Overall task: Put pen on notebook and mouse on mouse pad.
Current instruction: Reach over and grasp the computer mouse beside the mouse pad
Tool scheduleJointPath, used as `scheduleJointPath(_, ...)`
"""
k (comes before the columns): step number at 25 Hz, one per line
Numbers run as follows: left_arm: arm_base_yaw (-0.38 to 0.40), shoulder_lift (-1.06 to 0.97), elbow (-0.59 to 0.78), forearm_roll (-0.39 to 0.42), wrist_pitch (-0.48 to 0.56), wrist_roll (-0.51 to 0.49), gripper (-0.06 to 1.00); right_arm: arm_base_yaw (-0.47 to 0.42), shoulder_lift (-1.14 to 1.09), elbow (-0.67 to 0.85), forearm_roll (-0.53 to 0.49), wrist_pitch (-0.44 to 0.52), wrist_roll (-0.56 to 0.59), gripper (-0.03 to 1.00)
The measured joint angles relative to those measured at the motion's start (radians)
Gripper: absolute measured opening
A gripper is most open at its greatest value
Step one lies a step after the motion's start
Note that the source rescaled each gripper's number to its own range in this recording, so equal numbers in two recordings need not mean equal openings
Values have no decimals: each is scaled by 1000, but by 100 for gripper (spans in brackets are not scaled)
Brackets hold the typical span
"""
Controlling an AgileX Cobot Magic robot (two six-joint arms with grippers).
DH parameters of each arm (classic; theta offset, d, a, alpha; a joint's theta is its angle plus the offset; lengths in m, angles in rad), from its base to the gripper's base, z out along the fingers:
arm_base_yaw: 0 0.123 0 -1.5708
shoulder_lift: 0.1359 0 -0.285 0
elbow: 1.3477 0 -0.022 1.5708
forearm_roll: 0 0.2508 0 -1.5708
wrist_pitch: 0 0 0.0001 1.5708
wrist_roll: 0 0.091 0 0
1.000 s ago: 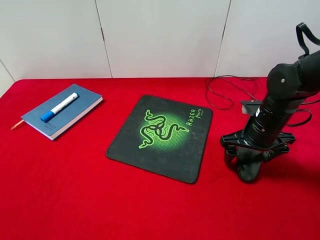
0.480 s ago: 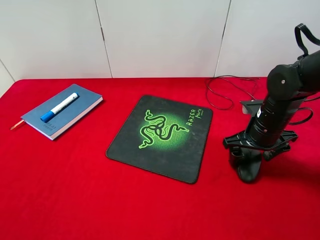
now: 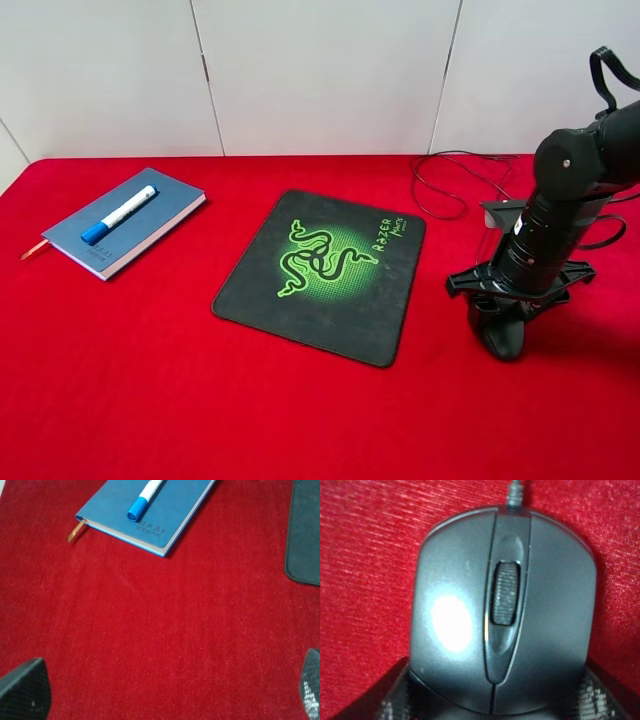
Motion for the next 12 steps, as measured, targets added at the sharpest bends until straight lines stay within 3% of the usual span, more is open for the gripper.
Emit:
scheduleJointPath(6, 0, 0, 0, 0, 0, 0, 100, 0, -1, -5, 0, 4, 0, 1)
scheduleJointPath(12, 0, 0, 0, 0, 0, 0, 100, 1, -57, -110, 25, 127, 0, 0)
